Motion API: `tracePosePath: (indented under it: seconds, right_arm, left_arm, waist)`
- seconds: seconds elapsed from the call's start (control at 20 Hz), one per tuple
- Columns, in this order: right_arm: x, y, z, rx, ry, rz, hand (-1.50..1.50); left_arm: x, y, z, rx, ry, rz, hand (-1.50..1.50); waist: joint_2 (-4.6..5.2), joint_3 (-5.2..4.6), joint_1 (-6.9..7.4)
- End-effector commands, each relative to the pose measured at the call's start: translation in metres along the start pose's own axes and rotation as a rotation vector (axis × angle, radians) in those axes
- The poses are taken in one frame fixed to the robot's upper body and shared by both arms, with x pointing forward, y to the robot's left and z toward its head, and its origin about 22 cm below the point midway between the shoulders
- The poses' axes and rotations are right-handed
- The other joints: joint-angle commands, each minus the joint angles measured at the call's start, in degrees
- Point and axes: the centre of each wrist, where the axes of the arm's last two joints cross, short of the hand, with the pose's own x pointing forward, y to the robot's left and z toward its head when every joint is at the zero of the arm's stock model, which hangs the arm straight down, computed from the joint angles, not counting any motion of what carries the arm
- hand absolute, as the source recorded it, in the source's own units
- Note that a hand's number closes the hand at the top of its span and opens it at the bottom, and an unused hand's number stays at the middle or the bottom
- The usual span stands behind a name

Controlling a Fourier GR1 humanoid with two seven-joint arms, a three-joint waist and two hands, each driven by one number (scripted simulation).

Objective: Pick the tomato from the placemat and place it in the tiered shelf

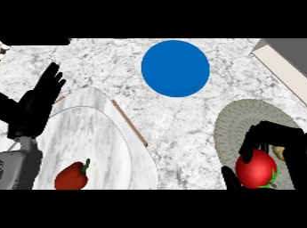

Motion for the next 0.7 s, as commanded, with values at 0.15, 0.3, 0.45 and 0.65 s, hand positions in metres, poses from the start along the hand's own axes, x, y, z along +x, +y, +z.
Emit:
tracePosePath:
  seconds: [0.15,0.3,0.45,0.65]
  right_arm:
    - [0.015,-0.073,-0.016,-0.188,0.044,-0.009,1.50]
    - [0.012,-0.106,-0.030,-0.248,0.078,0.049,1.50]
    - [0.013,-0.128,-0.055,-0.256,0.138,0.018,1.50]
    - [-0.022,-0.177,-0.055,-0.327,0.200,0.061,1.50]
  left_arm:
    - [0.004,0.005,-0.002,-0.003,-0.004,0.002,0.00]
    - [0.020,-0.003,-0.006,0.006,-0.004,0.004,0.00]
    - [-0.004,0.000,-0.005,0.001,-0.003,0.012,0.00]
    - [-0.003,0.007,-0.007,0.005,-0.015,0.006,0.00]
  waist:
    - [0.05,0.00,0.25]
    - [-0.04,0.04,0.01]
    - [0.09,0.01,0.25]
    - [0.15,0.04,0.15]
